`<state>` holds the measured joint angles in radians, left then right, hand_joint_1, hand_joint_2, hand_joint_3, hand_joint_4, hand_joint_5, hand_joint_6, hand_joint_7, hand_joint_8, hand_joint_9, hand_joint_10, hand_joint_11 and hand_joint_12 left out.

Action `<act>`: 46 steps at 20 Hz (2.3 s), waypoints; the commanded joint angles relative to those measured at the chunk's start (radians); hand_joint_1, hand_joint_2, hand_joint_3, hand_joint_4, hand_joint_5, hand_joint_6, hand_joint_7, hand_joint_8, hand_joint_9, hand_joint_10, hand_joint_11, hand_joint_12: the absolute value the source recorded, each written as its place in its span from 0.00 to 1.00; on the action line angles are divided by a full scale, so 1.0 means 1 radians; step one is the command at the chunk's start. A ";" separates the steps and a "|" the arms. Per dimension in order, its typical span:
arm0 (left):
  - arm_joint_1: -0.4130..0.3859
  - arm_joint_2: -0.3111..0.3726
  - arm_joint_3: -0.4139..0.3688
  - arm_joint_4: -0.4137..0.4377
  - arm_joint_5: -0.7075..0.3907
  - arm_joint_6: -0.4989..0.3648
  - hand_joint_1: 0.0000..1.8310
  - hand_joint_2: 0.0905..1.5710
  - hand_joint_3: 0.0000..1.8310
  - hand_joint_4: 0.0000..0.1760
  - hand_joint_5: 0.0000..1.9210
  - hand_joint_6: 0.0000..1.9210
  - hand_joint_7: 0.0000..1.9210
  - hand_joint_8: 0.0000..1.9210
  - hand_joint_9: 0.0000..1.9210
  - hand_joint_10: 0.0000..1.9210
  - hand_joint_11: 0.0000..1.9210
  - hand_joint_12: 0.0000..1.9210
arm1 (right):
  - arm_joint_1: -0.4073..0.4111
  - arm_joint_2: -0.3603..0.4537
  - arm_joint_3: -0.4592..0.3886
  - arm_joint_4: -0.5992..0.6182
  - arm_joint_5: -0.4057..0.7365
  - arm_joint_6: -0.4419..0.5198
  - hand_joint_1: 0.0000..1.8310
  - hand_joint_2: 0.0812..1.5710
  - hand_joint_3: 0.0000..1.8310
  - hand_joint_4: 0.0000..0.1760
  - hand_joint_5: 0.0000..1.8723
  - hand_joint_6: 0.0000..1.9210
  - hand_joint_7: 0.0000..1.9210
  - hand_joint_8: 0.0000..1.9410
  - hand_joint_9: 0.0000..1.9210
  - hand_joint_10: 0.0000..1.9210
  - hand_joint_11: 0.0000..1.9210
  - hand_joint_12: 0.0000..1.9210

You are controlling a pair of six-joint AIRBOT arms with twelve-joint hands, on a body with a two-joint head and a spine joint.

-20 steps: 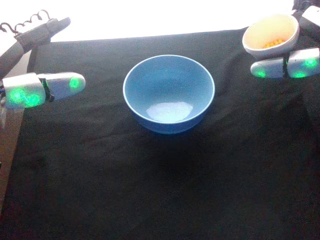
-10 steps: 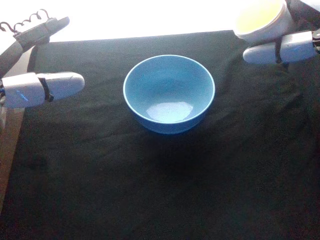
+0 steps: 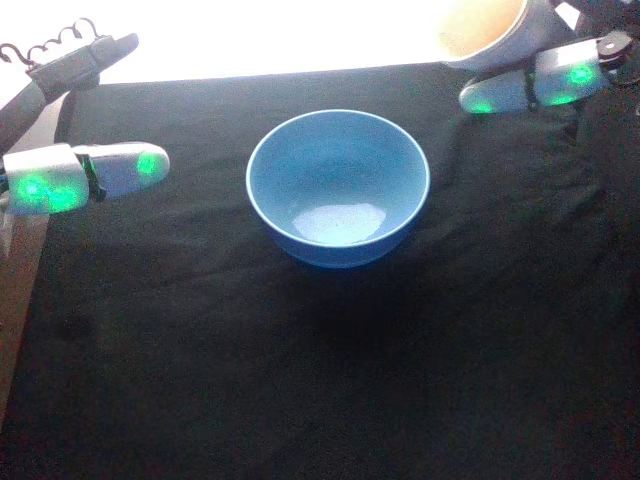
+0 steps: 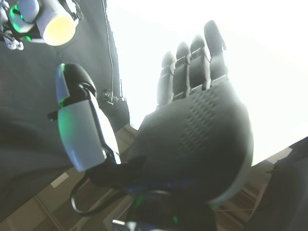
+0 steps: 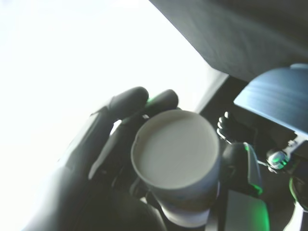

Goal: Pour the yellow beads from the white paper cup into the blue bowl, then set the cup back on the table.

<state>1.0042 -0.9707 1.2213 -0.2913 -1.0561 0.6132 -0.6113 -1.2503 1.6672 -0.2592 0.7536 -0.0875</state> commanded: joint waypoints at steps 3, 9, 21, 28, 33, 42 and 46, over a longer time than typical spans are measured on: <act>-0.012 -0.003 0.006 -0.006 -0.126 -0.006 0.30 0.55 0.00 0.00 0.11 0.00 0.11 0.00 0.10 0.00 0.00 0.31 | 0.041 0.003 -0.014 -0.008 0.112 0.009 0.67 0.71 0.00 0.00 0.46 0.56 0.54 0.51 0.63 0.12 0.37 0.71; -0.020 -0.003 0.008 -0.001 -0.119 -0.006 0.30 0.53 0.00 0.00 0.12 0.00 0.11 0.00 0.10 0.00 0.00 0.34 | 0.086 -0.002 -0.028 -0.118 0.069 0.009 0.65 0.74 0.00 0.00 0.46 0.57 0.46 0.63 0.62 0.01 0.26 0.82; -0.050 -0.006 0.014 0.027 -0.098 -0.006 0.29 0.53 0.00 0.00 0.12 0.00 0.12 0.00 0.11 0.00 0.00 0.33 | 0.170 -0.035 -0.046 -0.333 -0.024 0.010 0.67 0.72 0.00 0.00 0.42 0.65 0.56 0.45 0.66 0.08 0.49 0.54; -0.056 -0.008 0.015 0.035 -0.086 -0.006 0.31 0.54 0.00 0.00 0.12 0.00 0.12 0.00 0.10 0.00 0.00 0.32 | 0.192 -0.035 -0.055 -0.410 -0.057 0.010 0.67 0.71 0.00 0.00 0.43 0.62 0.55 0.47 0.71 0.02 0.49 0.57; -0.058 -0.008 0.016 0.039 -0.086 -0.006 0.30 0.53 0.00 0.00 0.12 0.00 0.12 0.00 0.10 0.00 0.00 0.31 | 0.226 -0.034 -0.070 -0.489 -0.089 0.010 0.67 0.71 0.00 0.00 0.44 0.60 0.55 0.49 0.71 0.01 0.47 0.63; -0.062 -0.008 0.018 0.045 -0.078 -0.006 0.31 0.55 0.00 0.00 0.11 0.00 0.11 0.00 0.09 0.00 0.00 0.30 | 0.240 -0.034 -0.083 -0.581 -0.133 0.011 0.69 0.72 0.00 0.00 0.45 0.48 0.51 0.63 0.57 0.61 0.51 0.83; -0.062 -0.008 0.019 0.046 -0.077 -0.006 0.30 0.55 0.00 0.00 0.11 0.00 0.11 0.00 0.10 0.00 0.00 0.32 | 0.246 -0.034 -0.086 -0.616 -0.145 0.019 0.64 0.71 0.00 0.00 0.49 0.55 0.53 0.72 0.58 0.89 0.60 0.98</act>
<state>0.9573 -0.9768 1.2339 -0.2367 -1.0149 0.6132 -0.3874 -1.2858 1.5837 -0.9184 0.5465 -0.0742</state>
